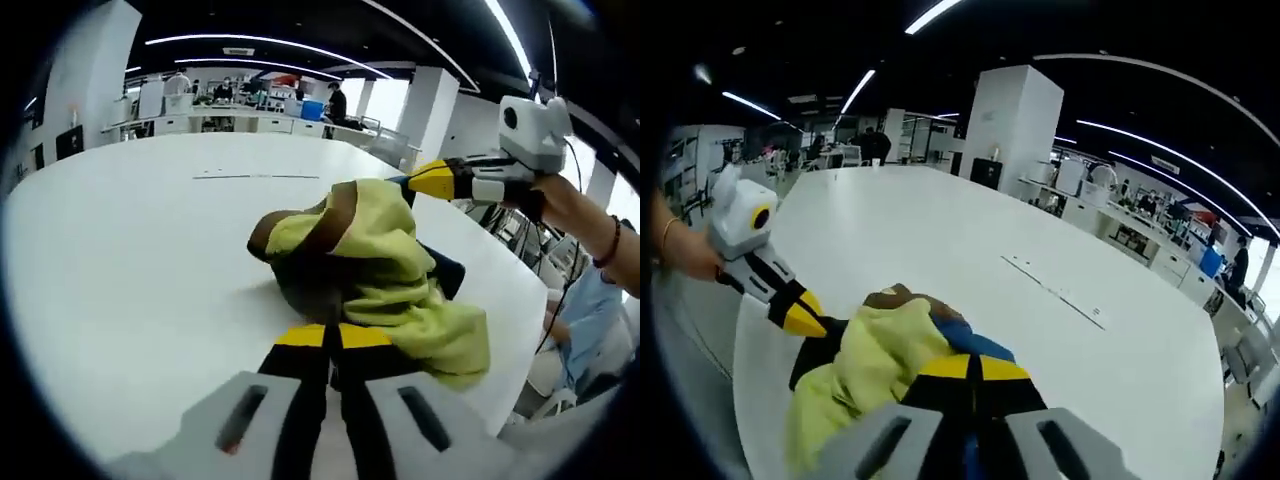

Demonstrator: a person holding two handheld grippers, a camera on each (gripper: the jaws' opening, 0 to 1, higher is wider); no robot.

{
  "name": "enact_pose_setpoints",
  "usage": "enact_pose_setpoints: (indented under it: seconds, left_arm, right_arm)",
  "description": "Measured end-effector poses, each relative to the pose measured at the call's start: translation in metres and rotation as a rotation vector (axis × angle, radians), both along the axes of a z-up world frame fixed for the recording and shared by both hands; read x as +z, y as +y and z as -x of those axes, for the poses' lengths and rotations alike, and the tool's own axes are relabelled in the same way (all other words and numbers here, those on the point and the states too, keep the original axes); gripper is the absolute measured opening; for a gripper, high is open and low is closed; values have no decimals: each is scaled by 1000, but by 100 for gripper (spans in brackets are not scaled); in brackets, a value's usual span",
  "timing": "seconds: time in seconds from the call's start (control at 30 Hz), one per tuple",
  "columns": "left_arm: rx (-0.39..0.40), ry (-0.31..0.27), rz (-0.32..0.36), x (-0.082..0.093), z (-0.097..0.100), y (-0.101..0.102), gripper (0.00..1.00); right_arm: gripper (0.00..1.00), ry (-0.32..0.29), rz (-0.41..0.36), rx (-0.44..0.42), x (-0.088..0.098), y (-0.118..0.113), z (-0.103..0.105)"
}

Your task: Fold the garment on the visible template until the final outline fits inside the template.

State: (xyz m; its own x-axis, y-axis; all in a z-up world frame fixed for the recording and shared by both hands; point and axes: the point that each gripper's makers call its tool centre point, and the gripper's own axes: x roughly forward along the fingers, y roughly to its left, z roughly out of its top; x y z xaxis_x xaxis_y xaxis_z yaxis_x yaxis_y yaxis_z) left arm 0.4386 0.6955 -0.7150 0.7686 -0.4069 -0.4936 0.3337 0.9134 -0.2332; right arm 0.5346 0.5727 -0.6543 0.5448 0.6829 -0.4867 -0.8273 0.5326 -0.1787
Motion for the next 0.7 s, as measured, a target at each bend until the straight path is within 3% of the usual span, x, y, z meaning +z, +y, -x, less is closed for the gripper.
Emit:
enact_pose_setpoints:
  seconds: [0.47, 0.7]
  left_arm:
    - [30, -13, -30, 19, 14, 38, 0]
    - [43, -15, -1, 28, 18, 51, 0]
  right_arm:
    - [0, 63, -37, -123, -6, -40, -8]
    - [0, 116, -78, -176, -12, -54, -11]
